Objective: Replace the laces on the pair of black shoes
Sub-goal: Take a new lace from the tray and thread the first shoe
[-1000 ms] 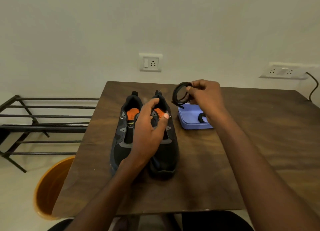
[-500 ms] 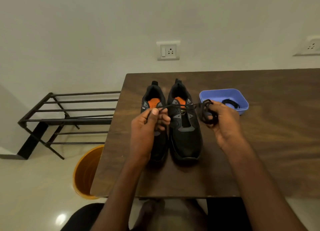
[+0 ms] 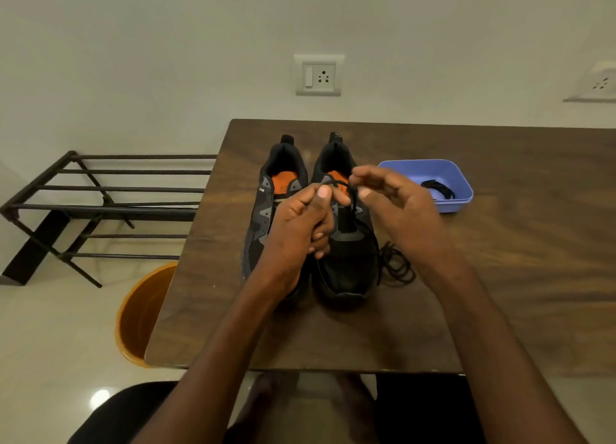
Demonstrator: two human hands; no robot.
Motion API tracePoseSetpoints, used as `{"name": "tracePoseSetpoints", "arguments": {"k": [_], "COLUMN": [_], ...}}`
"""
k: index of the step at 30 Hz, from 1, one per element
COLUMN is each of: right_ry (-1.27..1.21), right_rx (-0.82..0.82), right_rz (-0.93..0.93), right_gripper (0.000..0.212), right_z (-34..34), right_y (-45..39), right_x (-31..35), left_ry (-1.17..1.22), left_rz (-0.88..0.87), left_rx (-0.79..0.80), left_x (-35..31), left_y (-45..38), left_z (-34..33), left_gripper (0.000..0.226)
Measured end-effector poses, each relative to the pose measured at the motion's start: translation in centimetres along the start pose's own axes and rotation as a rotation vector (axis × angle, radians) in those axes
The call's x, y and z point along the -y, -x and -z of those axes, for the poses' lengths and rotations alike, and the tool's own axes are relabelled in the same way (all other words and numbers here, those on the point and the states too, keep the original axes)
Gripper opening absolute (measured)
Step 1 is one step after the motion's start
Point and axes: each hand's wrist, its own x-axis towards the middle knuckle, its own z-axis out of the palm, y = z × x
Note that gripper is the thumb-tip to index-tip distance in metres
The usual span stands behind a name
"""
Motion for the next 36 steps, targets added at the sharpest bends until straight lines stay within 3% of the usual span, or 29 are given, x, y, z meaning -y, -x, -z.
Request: {"name": "tracePoseSetpoints", "arguments": {"k": [1, 3, 5, 8, 10, 11, 13, 14, 16, 17, 19, 21, 23, 25, 29, 30, 32, 33, 35, 36], "right_ry": [-0.026, -0.005, -0.214, -0.775, -0.884, -0.78, -0.299, -0.041, 0.282, 0.315, 0.242, 0.151, 0.111, 0.116, 0.037, 0.119, 0.423, 0.542, 0.546, 0.45], "right_rx": [0.07, 0.054, -0.095, -0.389, -0.587, -0.68, -0.76, -0.729, -0.601, -0.522, -0.278, 0.012, 0.141, 0.03, -0.691, -0.789, -0.741, -0.665, -0.506, -0.384], "right_rz": [0.005, 0.006, -0.072, -0.14, -0.184, -0.219, -0.282, -0.272, -0.117, 0.02, 0.239, 0.28, 0.225, 0.135, -0.202, -0.267, -0.319, -0.271, 0.018, 0.176], "right_gripper": [0.021, 0.015, 0.019, 0.021, 0.02, 0.019, 0.012, 0.015, 0.041, 0.052, 0.052, 0.035, 0.018, 0.013, 0.017, 0.016, 0.014, 0.031, 0.058, 0.059], "right_z": [-0.5, -0.8, 0.0, 2.6, 4.0, 4.4, 4.7, 4.3, 2.9, 2.2, 0.9, 0.0, -0.4, -0.2, 2.4, 3.0, 3.4, 3.1, 2.1, 1.4], "right_y": [-0.1, -0.2, -0.8, -1.8, -2.0, -1.9, -1.9, -1.9, -1.6, -1.5, -1.4, -0.9, -0.6, -0.6, -1.2, -1.2, -0.9, -0.8, -1.0, -1.1], "right_x": [0.1, -0.3, -1.1, -1.6, -2.4, -3.0, -4.0, -4.3, -3.9, -3.5, -2.3, -1.6, -1.2, -1.1, -1.7, -2.1, -3.0, -3.3, -3.0, -2.4], "left_ry": [-0.009, -0.007, 0.01, 0.024, 0.064, 0.108, 0.187, 0.196, 0.157, 0.126, 0.069, 0.047, 0.044, 0.037, 0.015, 0.026, 0.045, 0.039, -0.006, -0.035], "left_rz": [0.006, 0.023, 0.04, 0.062, 0.065, 0.065, 0.059, 0.055, 0.053, 0.055, 0.062, 0.064, 0.061, 0.067, 0.109, 0.117, 0.122, 0.119, 0.114, 0.115], "left_rx": [0.025, 0.039, 0.052, 0.074, 0.081, 0.081, 0.091, 0.099, 0.115, 0.122, 0.143, 0.161, 0.16, 0.149, 0.13, 0.13, 0.133, 0.134, 0.14, 0.145], "left_x": [-0.1, -0.1, 0.0, -0.1, -0.3, -0.4, -0.7, -0.8, -0.8, -0.8, -0.8, -1.0, -1.2, -1.4, -1.4, -1.4, -1.4, -1.3, -1.2, -1.1], "left_y": [-0.1, -0.2, -0.4, -0.5, -0.6, -0.7, -0.9, -0.9, -1.0, -1.0, -0.9, -0.7, -0.8, -0.9, -0.8, -0.8, -0.9, -0.9, -1.0, -1.1], "left_z": [-0.1, 0.1, 0.6, 1.4, 2.0, 2.2, 2.3, 2.3, 2.0, 1.8, 1.6, 1.5, 1.6, 1.9, 2.8, 3.0, 3.1, 2.9, 2.3, 2.1], "left_gripper": [0.034, 0.033, 0.03, 0.025, 0.024, 0.024, 0.024, 0.024, 0.024, 0.025, 0.026, 0.027, 0.028, 0.028, 0.026, 0.027, 0.027, 0.028, 0.028, 0.029]}}
